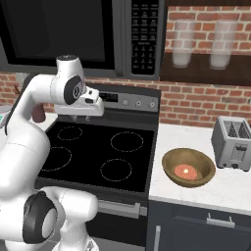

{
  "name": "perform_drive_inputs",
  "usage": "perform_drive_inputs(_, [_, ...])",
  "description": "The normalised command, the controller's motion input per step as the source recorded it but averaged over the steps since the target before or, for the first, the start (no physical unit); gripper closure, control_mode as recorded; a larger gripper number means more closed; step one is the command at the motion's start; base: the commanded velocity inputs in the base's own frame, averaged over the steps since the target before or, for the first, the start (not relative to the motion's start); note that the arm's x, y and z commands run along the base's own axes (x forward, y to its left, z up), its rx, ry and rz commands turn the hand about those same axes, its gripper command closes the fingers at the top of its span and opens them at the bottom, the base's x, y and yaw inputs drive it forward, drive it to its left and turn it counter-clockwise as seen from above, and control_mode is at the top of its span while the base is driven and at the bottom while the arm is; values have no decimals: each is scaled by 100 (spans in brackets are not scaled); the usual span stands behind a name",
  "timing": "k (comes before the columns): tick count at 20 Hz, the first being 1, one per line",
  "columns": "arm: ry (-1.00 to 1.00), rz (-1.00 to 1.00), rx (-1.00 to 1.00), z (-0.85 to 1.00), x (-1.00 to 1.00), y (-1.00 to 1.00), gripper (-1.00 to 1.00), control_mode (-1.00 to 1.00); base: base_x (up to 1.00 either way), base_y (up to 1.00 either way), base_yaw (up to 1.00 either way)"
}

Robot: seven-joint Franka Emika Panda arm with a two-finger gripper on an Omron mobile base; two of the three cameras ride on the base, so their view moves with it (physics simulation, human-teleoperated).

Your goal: Open the microwave, place the bowl with waffle inside the microwave, then close the microwave door and turn it on.

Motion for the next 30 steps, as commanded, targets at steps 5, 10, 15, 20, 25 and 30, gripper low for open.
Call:
perform_drive_inputs(5, [-7, 0, 0, 0, -42, -12, -100, -100, 0, 0, 0])
perform_drive_inputs(10, [-39, -5, 10, 21, -91, -45, -100, -100, 0, 0, 0])
perform_drive_inputs(15, [-38, -8, 8, 60, -44, -38, -100, -100, 0, 0, 0])
perform_drive_inputs(20, [-9, -15, 0, 81, -2, -9, -100, -100, 0, 0, 0])
perform_drive_inputs(25, [0, -13, 0, 98, 0, -5, -100, -100, 0, 0, 0])
perform_drive_inputs(30, [-1, -5, 4, 86, 5, -23, -100, -100, 0, 0, 0])
